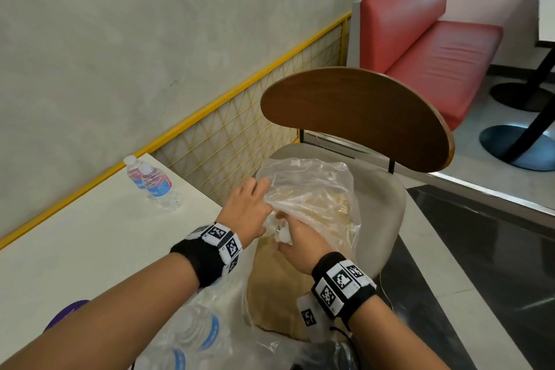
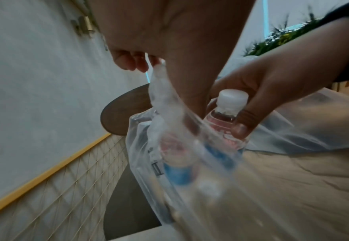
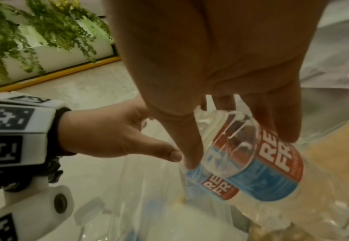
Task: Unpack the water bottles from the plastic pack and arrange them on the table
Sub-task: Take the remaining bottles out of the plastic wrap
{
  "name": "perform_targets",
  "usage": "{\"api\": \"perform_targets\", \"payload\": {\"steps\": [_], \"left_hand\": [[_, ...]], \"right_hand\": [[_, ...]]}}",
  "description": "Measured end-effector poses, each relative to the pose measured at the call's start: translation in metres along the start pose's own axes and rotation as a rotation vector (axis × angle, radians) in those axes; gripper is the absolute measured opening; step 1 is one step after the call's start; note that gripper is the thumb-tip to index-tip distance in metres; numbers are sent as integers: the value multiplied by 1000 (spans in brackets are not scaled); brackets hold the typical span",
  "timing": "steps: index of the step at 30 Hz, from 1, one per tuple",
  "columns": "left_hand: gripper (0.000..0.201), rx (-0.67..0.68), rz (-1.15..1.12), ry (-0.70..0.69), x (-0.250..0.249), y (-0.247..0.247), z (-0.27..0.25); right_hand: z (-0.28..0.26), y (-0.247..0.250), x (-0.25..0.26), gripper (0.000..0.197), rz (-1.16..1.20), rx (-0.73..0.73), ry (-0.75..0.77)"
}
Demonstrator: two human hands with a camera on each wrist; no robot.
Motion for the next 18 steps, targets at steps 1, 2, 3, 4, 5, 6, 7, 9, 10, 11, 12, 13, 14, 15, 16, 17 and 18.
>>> {"api": "perform_targets", "payload": {"steps": [1,2,3,4,5,6,7,9,10,11,12,13,14,15,16,17,18], "left_hand": [[34,-16,-39,-5,-1,3,-1],[33,-38,-102,-2,-1,6,-2],[31,-63,-179,-2,1,9,-4],[30,-79,-259,-4,3,12,-6],[29,-81,-336,-1,7,13,-9],[29,-70,-413,9,12,13,-11],[29,-61,-491,22,18,12,-12],[28,-70,-665,50,27,11,-17],[27,-89,-752,55,29,14,-20],[26,-110,-822,57,30,15,-23],[25,-127,-871,56,30,18,-26],[25,-137,-915,54,29,19,-28],[25,-142,-964,55,29,19,-30],[24,-141,-1014,54,28,19,-31],[21,-138,-1050,46,27,19,-31],[18,-136,-1068,31,25,20,-32],[17,-133,-1068,16,24,21,-32]], "right_hand": [[-1,1,1,59,-12,-1,13],[-3,4,1,57,-17,-17,26],[-5,8,1,52,-19,-35,29],[-7,13,-1,46,-11,-66,30],[-9,18,-3,39,13,-99,22],[-12,23,-6,34,43,-128,13],[-14,27,-8,32,64,-143,12],[-17,29,-7,34,72,-122,38],[-18,30,-5,35,69,-98,52],[-17,29,-4,36,66,-70,58],[-16,28,-3,36,61,-47,51],[-14,28,-5,35,66,-34,38],[-12,27,-6,34,73,-23,27],[-10,28,-5,35,77,-17,28],[-8,28,-4,34,75,-10,37],[-7,28,-3,31,68,1,49],[-6,30,0,27,58,10,69]]}}
Point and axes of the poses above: each hand's wrist, its own z-axis towards the middle knuckle, its own y-axis out of the back of the hand, x = y × z, the point moved 10 cm from there along z, towards the middle knuckle, and after that the axes turned 12 degrees about -z, right-handed, at the moved point
